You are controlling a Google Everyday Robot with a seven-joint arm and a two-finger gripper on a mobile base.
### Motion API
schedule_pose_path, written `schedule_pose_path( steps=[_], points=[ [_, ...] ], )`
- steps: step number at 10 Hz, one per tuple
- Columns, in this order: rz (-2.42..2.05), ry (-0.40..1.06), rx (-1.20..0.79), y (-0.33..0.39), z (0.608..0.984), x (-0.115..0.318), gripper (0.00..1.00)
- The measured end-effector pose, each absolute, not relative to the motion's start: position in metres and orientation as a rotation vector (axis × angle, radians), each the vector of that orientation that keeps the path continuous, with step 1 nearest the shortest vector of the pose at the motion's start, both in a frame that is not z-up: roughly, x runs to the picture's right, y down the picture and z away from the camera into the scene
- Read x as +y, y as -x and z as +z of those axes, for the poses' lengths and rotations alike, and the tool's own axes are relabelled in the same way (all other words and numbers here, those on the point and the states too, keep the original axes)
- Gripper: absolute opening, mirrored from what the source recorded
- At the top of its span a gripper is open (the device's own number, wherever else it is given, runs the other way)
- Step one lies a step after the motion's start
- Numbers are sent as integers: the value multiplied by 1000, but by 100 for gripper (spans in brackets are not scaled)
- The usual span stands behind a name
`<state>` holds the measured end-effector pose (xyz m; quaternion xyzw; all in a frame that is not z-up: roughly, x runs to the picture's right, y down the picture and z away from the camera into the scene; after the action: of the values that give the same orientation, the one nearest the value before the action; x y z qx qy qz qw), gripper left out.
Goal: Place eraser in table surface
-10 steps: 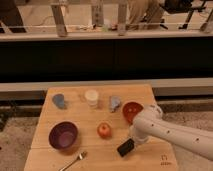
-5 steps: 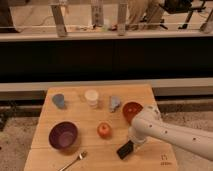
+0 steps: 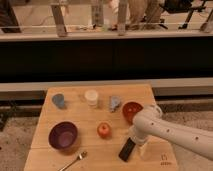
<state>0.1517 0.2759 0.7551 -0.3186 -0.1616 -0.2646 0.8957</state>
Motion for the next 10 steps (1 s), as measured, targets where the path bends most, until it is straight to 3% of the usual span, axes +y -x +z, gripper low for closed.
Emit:
schedule_pose_path(
  steps=[10],
  points=[
    [-541,662,-351,-154,750,270,80]
  ],
)
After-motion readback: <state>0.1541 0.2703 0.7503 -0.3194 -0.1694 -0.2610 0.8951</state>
